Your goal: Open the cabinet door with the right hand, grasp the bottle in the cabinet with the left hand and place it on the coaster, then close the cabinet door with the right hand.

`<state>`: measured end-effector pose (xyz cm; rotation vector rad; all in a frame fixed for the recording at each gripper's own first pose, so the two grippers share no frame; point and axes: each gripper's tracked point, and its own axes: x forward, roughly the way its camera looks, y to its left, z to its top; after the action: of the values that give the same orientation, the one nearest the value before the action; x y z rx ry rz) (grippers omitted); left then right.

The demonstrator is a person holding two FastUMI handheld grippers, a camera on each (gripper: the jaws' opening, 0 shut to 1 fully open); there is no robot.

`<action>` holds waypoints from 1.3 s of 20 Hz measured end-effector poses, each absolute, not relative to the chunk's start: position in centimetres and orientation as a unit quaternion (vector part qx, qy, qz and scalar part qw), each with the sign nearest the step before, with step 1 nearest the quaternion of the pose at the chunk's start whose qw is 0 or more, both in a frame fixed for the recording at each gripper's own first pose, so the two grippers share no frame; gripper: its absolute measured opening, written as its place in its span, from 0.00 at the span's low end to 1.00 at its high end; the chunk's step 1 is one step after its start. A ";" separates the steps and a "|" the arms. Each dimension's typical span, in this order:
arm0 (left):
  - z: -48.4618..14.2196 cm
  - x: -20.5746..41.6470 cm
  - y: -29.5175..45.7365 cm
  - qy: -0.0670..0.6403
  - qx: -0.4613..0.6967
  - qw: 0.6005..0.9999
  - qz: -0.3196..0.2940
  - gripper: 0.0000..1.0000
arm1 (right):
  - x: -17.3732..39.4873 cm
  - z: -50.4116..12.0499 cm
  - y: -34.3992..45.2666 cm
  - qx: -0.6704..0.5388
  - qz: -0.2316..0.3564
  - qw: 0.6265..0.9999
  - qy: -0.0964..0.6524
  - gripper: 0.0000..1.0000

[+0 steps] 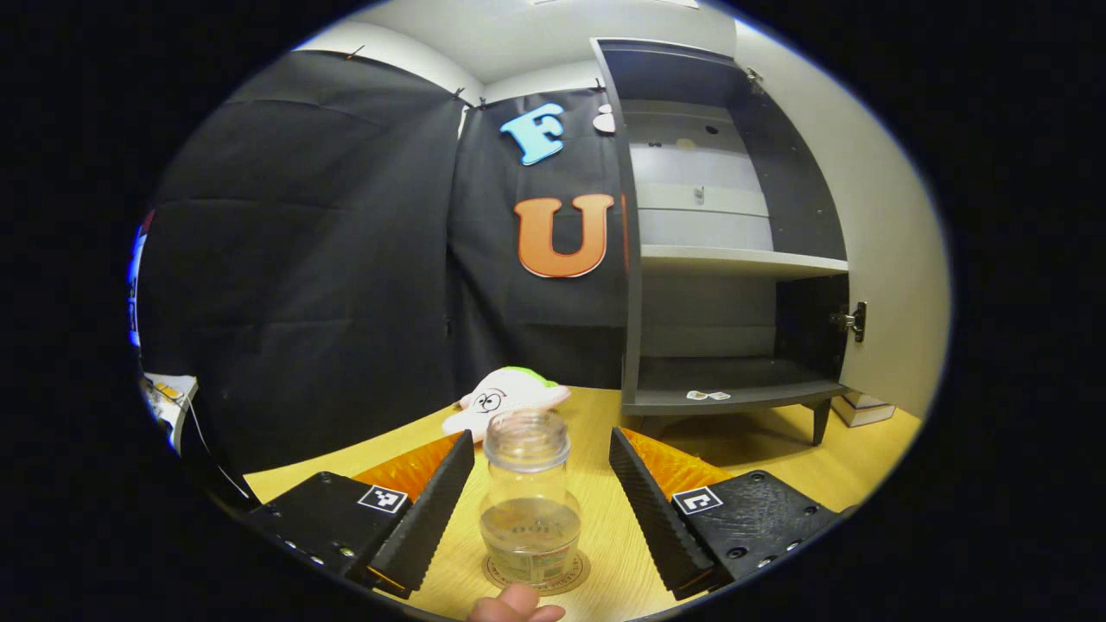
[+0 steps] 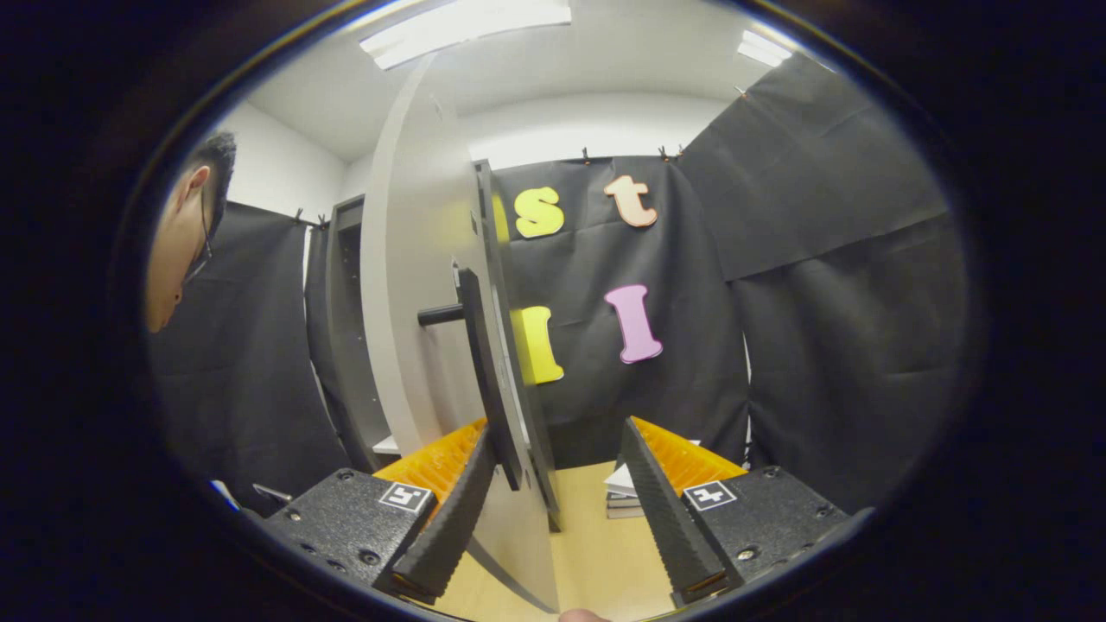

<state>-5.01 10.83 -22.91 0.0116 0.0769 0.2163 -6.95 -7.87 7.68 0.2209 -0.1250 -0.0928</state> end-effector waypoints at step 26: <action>5.3 -7.9 -2.8 0.006 0.012 0.995 -0.103 0.95 | -6.4 7.6 -4.2 0.138 -0.026 0.988 -0.067 0.87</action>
<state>-7.91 -2.76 5.33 0.0234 0.0120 -0.2063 -6.43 -4.16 7.63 0.2764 -0.1347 -0.0529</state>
